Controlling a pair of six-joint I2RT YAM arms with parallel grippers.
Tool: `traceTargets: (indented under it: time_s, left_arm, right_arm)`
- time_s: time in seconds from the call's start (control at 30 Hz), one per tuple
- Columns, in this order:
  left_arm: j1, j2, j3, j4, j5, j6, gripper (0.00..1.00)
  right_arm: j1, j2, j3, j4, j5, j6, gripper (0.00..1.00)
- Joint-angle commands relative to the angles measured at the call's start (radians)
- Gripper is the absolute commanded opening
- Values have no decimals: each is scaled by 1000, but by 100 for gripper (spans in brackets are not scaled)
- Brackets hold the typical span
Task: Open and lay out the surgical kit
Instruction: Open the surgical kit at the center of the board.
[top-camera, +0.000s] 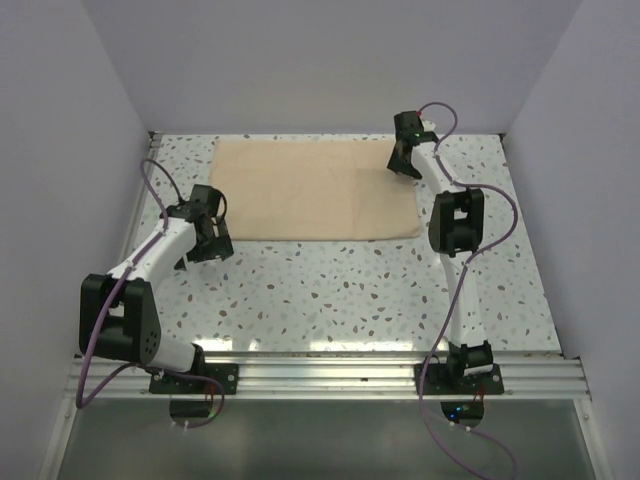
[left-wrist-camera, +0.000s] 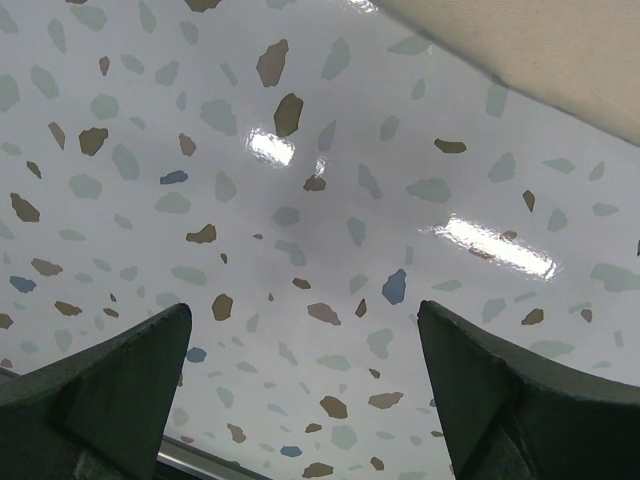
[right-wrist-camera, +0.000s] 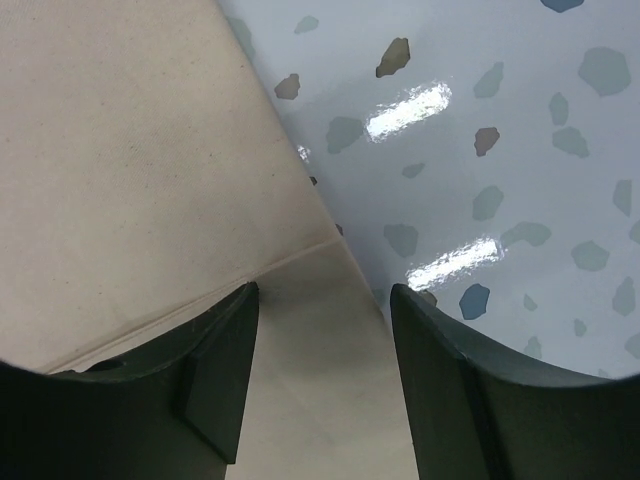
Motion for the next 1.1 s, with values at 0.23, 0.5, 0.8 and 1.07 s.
traceTargets:
  time_s: [0.23, 0.5, 0.8, 1.07]
  left_arm:
    - [-4, 17, -3, 36, 2, 32, 99]
    - [-6, 36, -12, 52, 8, 35, 99]
    - [-4, 39, -2, 49, -10, 32, 99]
    - [-4, 54, 77, 23, -29, 34, 99]
  right_arm:
    - [-19, 17, -47, 53, -1, 14, 29]
    - [-22, -33, -87, 30, 10, 11, 2]
    - [-21, -138, -116, 7, 47, -42, 0]
    - [-18, -245, -96, 7, -8, -92, 1]
